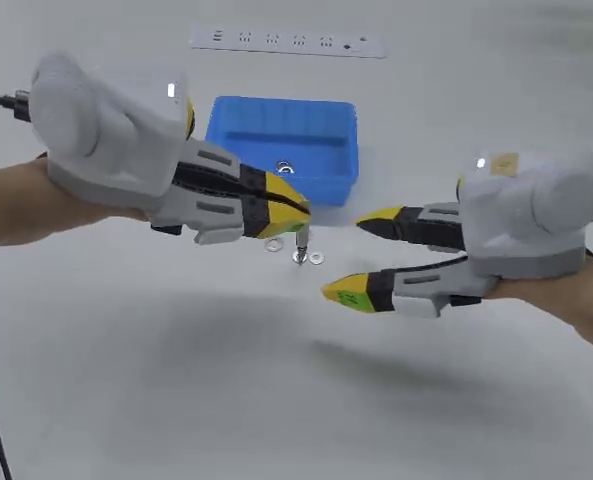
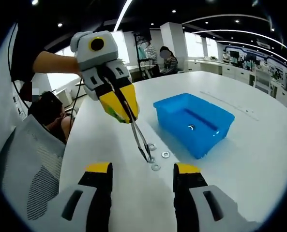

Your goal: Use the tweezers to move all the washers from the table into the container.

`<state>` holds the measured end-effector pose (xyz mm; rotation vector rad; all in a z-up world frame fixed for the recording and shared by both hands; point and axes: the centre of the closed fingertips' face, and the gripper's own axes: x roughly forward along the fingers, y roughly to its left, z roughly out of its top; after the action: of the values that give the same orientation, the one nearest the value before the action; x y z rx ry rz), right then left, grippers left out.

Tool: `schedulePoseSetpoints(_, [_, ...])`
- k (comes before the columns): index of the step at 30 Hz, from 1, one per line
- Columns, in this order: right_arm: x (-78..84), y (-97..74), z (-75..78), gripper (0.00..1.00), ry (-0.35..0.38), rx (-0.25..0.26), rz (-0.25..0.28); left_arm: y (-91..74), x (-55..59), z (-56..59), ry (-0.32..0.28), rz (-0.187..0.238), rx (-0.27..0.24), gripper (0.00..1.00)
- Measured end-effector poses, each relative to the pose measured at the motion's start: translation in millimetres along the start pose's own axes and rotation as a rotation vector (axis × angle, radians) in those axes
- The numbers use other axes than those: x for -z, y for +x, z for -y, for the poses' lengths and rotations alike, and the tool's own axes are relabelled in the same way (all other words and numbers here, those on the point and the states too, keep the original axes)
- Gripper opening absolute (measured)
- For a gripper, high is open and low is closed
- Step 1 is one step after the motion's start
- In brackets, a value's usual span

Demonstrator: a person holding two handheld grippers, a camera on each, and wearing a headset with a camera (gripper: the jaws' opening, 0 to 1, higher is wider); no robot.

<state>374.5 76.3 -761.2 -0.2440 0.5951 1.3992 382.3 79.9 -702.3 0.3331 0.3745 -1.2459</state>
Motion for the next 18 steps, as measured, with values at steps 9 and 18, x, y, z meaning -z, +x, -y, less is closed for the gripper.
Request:
schedulePoseSetpoints(9, [-12.5,24.0,-5.8,0.34,-0.105,-0.098,-0.012,-5.9,3.8,-5.9,-0.04,-0.024,0.014,0.05])
schedulePoseSetpoints(18, [-14.3,35.4,-5.2,0.22,-0.189,-0.14,-0.051,-5.1,3.5,-3.5,-0.039,-0.025,0.023,0.05])
